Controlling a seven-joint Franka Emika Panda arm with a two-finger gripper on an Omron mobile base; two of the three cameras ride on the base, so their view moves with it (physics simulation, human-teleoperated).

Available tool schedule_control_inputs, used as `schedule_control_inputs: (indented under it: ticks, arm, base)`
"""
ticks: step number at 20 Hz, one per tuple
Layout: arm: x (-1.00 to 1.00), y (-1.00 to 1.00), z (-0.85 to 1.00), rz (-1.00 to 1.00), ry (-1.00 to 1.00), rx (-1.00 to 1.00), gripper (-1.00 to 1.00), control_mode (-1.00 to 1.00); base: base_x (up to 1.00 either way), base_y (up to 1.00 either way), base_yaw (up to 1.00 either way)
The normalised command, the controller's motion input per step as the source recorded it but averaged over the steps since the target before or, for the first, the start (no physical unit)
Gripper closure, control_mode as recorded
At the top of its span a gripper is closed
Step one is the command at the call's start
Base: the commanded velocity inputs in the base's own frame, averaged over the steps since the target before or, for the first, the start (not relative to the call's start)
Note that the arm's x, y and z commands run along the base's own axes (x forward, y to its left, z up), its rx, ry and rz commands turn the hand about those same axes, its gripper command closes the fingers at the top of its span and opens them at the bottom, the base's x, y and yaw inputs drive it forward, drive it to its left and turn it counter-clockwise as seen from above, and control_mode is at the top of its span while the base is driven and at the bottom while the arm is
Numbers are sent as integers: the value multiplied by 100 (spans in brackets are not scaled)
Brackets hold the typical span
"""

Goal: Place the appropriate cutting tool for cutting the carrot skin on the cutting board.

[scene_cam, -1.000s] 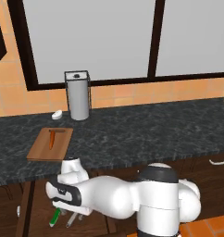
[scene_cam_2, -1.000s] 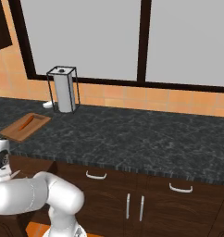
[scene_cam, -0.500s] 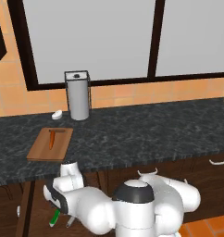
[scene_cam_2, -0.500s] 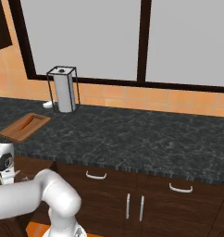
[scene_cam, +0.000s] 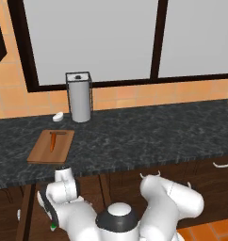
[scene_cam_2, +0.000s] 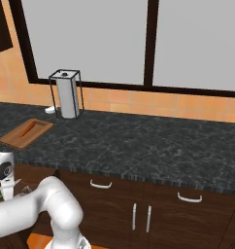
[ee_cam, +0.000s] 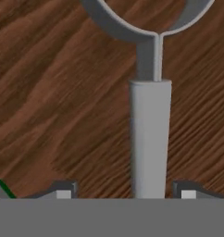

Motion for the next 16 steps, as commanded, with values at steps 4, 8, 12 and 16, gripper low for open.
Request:
schedule_control_inputs:
  ticks: [4,8,12,16]
  arm:
    - [0,0,-43,0,0,0,100,-100]
    - [0,0,-26,0,-3,0,100,-100]
    - [-11,-13,-5,0,-11,5,100,-100]
    - [-16,-19,14,-3,-7,2,100,-100]
  base:
    - [0,0,0]
    - [0,0,0]
    - [0,0,0]
    - [0,0,0]
